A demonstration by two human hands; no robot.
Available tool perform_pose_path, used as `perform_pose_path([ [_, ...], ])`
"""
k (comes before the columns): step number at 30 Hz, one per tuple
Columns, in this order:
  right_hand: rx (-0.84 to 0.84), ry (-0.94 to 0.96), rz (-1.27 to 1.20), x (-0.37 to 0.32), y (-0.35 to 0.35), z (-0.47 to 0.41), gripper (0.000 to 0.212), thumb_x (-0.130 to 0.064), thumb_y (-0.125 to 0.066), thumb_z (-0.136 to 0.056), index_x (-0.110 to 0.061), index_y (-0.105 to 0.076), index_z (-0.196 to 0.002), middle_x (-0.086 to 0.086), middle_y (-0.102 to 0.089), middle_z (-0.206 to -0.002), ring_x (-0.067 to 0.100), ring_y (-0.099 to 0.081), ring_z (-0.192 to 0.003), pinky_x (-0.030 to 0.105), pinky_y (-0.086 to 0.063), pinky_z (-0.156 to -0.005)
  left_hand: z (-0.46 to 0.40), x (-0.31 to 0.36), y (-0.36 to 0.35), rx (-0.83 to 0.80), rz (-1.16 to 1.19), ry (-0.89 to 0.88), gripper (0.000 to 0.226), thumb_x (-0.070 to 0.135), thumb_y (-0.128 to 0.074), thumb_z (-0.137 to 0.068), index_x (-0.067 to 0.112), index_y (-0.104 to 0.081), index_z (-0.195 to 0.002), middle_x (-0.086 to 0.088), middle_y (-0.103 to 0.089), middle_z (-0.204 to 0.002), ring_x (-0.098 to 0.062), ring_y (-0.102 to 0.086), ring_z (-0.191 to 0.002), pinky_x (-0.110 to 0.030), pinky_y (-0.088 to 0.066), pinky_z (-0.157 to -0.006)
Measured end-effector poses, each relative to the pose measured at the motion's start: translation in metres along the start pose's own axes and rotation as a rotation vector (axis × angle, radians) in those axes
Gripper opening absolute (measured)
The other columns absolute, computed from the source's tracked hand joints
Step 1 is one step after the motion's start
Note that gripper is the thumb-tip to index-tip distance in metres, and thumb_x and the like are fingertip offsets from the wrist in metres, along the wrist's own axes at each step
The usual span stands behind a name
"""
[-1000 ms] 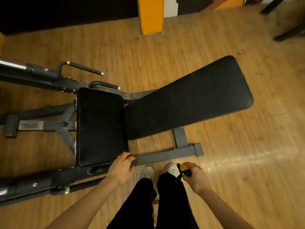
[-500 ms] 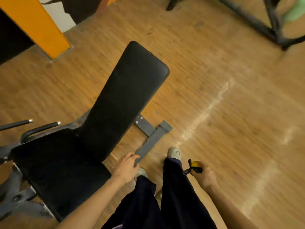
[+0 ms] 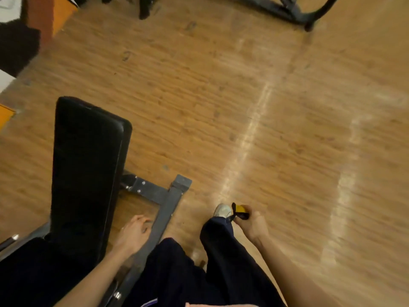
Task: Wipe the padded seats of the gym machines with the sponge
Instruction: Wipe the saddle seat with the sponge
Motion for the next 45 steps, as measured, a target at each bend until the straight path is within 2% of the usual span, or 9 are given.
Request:
perform_pose_path([
  [5, -0.028, 0.1, -0.038, -0.046, 0.062, -0.052, 0.04, -0.013, -0.065, -0.09, -0.009, -0.054, -0.128, 0.008, -0.064, -0.107, 0.019, -0.056, -0.092, 0.007, -0.039, -0.054, -0.021, 0.053, 0.009, 0.003, 0.096, 0.087, 0.035, 0.023, -0.051, -0.099, 0.016, -0.056, -0.133, -0.008, -0.048, -0.141, -0.023, -0.051, -0.125, -0.03, -0.038, -0.103],
  [10, 0.0, 0.136, -0.111, -0.092, 0.11, -0.107, 0.043, -0.017, -0.068, -0.086, -0.013, -0.058, -0.127, 0.005, -0.067, -0.105, 0.016, -0.056, -0.089, 0.021, -0.039, -0.069, -0.061, 0.105, 0.031, -0.013, 0.101, 0.103, 0.033, 0.02, -0.053, -0.099, 0.012, -0.058, -0.13, -0.01, -0.053, -0.137, -0.025, -0.052, -0.125, -0.029, -0.037, -0.102],
  [16, 0.026, 0.103, -0.142, -0.132, 0.165, -0.183, 0.035, -0.015, -0.069, -0.085, -0.012, -0.061, -0.12, 0.0, -0.063, -0.095, 0.015, -0.056, -0.086, 0.017, -0.039, -0.059, -0.151, 0.17, 0.081, -0.07, 0.114, 0.092, 0.031, 0.02, -0.055, -0.098, 0.013, -0.062, -0.126, -0.009, -0.057, -0.132, -0.025, -0.055, -0.122, -0.031, -0.041, -0.1],
  [22, 0.084, -0.058, -0.07, -0.134, 0.24, -0.246, 0.039, -0.018, -0.067, -0.088, -0.012, -0.058, -0.125, 0.0, -0.062, -0.094, 0.014, -0.055, -0.08, 0.017, -0.038, -0.055, -0.254, 0.264, 0.153, -0.125, 0.153, 0.047, 0.031, 0.021, -0.052, -0.099, 0.012, -0.059, -0.127, -0.012, -0.059, -0.131, -0.027, -0.056, -0.12, -0.032, -0.041, -0.098],
  [26, 0.148, -0.21, -0.099, -0.127, 0.294, -0.273, 0.042, -0.02, -0.069, -0.088, -0.011, -0.056, -0.127, 0.003, -0.061, -0.096, 0.02, -0.056, -0.086, 0.025, -0.041, -0.068, -0.316, 0.352, 0.213, -0.1, 0.199, -0.013, 0.031, 0.011, -0.048, -0.1, 0.003, -0.058, -0.129, -0.011, -0.057, -0.135, -0.025, -0.05, -0.127, -0.027, -0.036, -0.101],
  [31, 0.18, -0.329, -0.123, -0.126, 0.355, -0.324, 0.041, -0.023, -0.069, -0.086, -0.011, -0.058, -0.123, 0.009, -0.068, -0.099, 0.026, -0.062, -0.087, 0.036, -0.051, -0.074, -0.387, 0.454, 0.268, -0.126, 0.176, -0.073, 0.035, 0.023, -0.045, -0.102, 0.014, -0.054, -0.134, -0.003, -0.052, -0.141, -0.021, -0.046, -0.131, -0.028, -0.037, -0.099],
  [39, 0.125, -0.219, -0.116, -0.197, 0.478, -0.464, 0.035, -0.023, -0.069, -0.086, -0.013, -0.059, -0.118, 0.0, -0.064, -0.091, 0.016, -0.057, -0.082, 0.025, -0.041, -0.065, -0.49, 0.578, 0.318, -0.073, 0.25, 0.005, 0.034, 0.027, -0.048, -0.101, 0.016, -0.056, -0.133, -0.003, -0.053, -0.14, -0.022, -0.047, -0.13, -0.031, -0.037, -0.103],
  [43, 0.094, -0.121, -0.008, -0.261, 0.541, -0.533, 0.036, -0.023, -0.067, -0.086, -0.013, -0.06, -0.12, -0.001, -0.064, -0.091, 0.016, -0.057, -0.079, 0.017, -0.037, -0.052, -0.519, 0.618, 0.344, -0.064, 0.281, 0.071, 0.034, 0.025, -0.048, -0.101, 0.014, -0.057, -0.132, -0.005, -0.052, -0.142, -0.023, -0.047, -0.131, -0.032, -0.037, -0.102],
  [45, 0.091, -0.066, -0.011, -0.298, 0.567, -0.565, 0.037, -0.022, -0.067, -0.087, -0.012, -0.06, -0.122, 0.001, -0.065, -0.095, 0.017, -0.058, -0.082, 0.019, -0.039, -0.055, -0.535, 0.632, 0.356, -0.065, 0.308, 0.092, 0.033, 0.023, -0.048, -0.101, 0.014, -0.057, -0.132, -0.005, -0.052, -0.142, -0.022, -0.047, -0.13, -0.03, -0.037, -0.099],
])
Point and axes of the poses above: each hand's wrist, its own z-axis away from the middle knuckle, its own y-axis out of the back of the hand, x = y × z, the point moved 4 cm from there along -z, towards the middle knuckle
